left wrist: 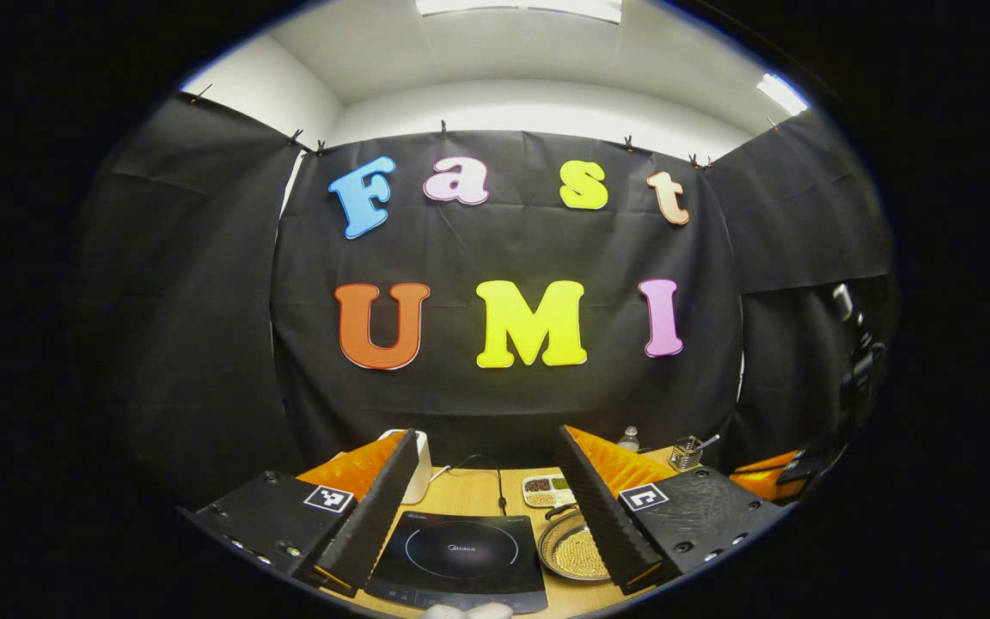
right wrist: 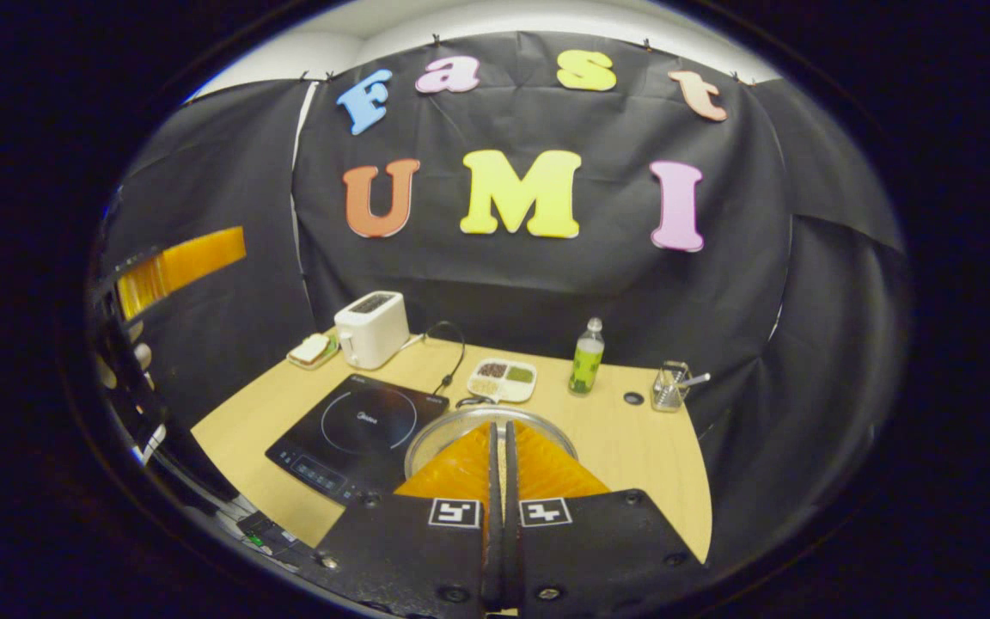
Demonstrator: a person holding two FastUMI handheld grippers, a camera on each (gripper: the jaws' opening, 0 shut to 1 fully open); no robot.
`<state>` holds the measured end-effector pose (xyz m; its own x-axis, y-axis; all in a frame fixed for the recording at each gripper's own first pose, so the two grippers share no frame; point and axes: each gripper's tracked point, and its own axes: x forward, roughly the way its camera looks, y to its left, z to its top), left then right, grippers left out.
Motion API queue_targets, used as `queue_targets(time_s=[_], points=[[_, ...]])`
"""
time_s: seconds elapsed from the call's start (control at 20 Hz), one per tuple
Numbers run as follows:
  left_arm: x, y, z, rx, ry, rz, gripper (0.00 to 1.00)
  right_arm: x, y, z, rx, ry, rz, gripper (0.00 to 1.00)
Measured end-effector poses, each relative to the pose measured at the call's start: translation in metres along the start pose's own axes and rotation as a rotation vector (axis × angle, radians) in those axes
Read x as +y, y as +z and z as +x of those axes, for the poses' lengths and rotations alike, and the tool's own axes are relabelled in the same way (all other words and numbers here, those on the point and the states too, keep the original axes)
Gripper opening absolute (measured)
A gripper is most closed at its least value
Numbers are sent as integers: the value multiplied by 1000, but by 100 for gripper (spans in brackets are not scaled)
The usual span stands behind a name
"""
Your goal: First push the handle of the pot to place it horizontally, then grasp the pot with both hands and set it on the induction cooktop.
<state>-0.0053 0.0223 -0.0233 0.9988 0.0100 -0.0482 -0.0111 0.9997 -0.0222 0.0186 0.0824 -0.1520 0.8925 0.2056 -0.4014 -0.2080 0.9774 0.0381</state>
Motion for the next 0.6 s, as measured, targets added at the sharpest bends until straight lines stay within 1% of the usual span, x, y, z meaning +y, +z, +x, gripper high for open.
queue_targets(time_s=[0.05,0.1,0.15,0.25,0.3,0.35,0.6], points=[[3,-3,0,10,3,0,96,1,-15,7,27,2,11,4],[3,-5,-1,18,6,1,96,3,-30,14,63,8,17,1],[3,-7,-1,24,7,2,96,4,-45,20,94,17,25,4],[5,-10,-2,35,16,9,96,7,-73,30,153,23,35,4],[6,-10,-4,35,21,12,96,7,-87,31,180,27,36,1],[8,-11,-5,36,29,16,96,7,-97,33,206,31,29,4],[6,-19,-10,61,48,8,96,14,-158,48,344,56,15,4]])
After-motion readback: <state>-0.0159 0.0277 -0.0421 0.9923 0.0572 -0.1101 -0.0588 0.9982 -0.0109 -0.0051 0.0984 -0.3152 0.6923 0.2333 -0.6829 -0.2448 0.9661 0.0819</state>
